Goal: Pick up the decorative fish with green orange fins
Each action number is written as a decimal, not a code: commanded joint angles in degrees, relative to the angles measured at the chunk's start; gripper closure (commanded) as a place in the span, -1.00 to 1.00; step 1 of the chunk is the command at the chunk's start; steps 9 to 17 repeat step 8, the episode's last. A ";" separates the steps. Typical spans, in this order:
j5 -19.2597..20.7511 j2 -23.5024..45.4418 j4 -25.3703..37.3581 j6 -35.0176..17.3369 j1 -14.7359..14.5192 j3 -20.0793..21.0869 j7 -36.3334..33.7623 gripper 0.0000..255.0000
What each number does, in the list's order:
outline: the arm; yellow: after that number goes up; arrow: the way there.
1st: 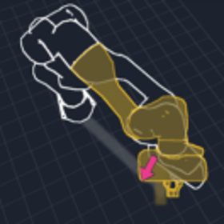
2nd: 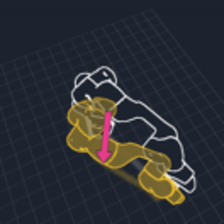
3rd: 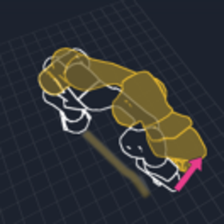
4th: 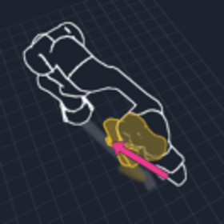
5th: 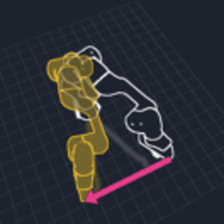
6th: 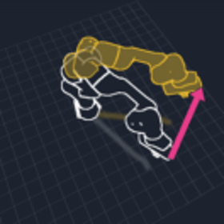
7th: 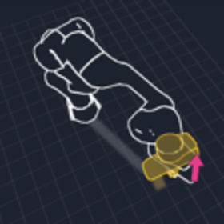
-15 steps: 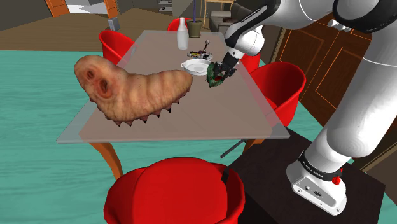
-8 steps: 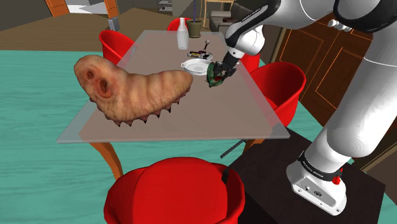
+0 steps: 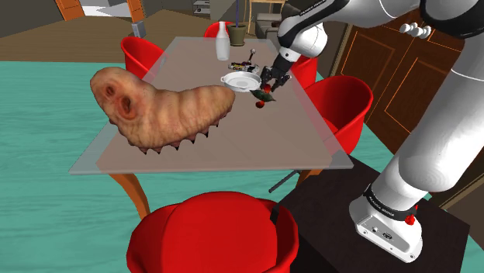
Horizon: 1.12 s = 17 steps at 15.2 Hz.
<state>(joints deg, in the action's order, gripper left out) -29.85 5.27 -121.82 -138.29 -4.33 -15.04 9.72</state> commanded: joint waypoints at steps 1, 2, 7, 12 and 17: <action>1.12 -1.10 0.40 1.28 0.00 -0.21 -1.03 1.00; 1.59 -1.49 0.70 1.88 0.00 -0.26 -1.52 1.00; 3.38 -2.99 2.13 4.41 0.00 -0.46 -3.42 1.00; 3.38 -2.99 2.12 4.41 0.00 -0.45 -3.43 1.00; 3.38 -2.99 2.12 4.41 0.00 -0.45 -3.43 1.00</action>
